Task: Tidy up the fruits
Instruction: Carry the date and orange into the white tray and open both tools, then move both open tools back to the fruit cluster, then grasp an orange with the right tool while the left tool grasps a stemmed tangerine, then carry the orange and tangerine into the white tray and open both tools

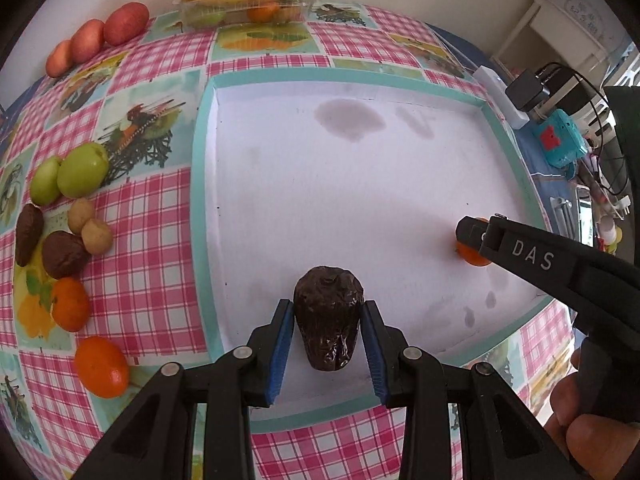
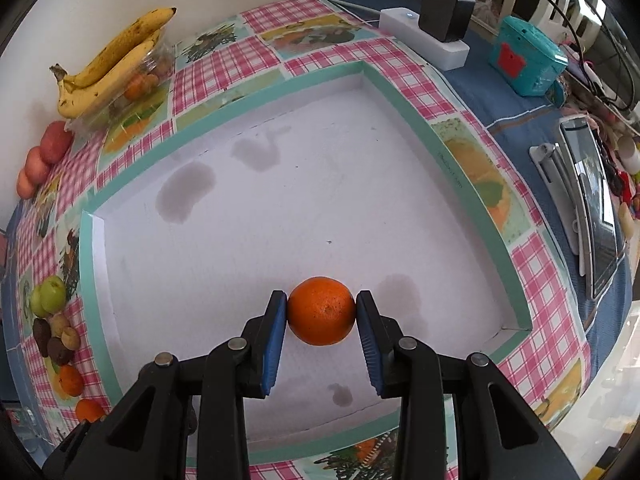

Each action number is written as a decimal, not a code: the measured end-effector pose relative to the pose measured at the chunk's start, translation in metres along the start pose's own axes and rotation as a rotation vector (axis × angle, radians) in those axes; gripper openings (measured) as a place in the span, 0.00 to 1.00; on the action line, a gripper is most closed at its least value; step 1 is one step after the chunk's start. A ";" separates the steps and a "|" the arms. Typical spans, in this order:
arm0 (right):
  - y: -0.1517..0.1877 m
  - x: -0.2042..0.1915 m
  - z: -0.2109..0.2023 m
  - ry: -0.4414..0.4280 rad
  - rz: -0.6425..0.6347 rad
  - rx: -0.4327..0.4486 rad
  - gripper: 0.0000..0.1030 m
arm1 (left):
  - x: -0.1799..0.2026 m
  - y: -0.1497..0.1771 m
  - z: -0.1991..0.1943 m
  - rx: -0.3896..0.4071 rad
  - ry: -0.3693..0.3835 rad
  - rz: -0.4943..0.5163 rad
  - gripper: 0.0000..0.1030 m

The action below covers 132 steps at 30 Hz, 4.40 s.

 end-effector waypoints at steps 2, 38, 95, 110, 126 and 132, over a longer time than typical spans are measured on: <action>0.000 0.000 0.000 0.000 -0.001 -0.001 0.36 | 0.001 -0.002 0.000 0.002 -0.009 0.010 0.36; -0.028 -0.072 -0.039 -0.088 -0.225 0.253 0.89 | -0.200 -0.072 -0.101 0.384 -0.333 -0.370 1.00; 0.098 -0.277 -0.007 -0.307 -0.814 -0.030 0.43 | -0.260 -0.045 -0.059 0.149 -0.127 -0.541 0.90; 0.057 -0.242 -0.033 -0.282 -0.670 0.071 0.39 | -0.237 -0.048 -0.055 0.120 -0.037 -0.509 0.76; 0.020 -0.188 -0.046 -0.320 -0.464 0.120 0.39 | -0.186 -0.037 -0.032 0.016 -0.002 -0.389 0.39; 0.021 -0.189 -0.047 -0.327 -0.466 0.122 0.39 | -0.186 -0.038 -0.030 0.016 -0.009 -0.388 0.36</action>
Point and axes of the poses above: each gripper's, at about its wrist camera, not at the fingertips, and z roughly the way its jaws point, x to its right, y to its underside, the point moved 10 cm from there along z, roughly the way its jaws point, and after that the axes turned 12 degrees about -z, right-handed, at the moved point
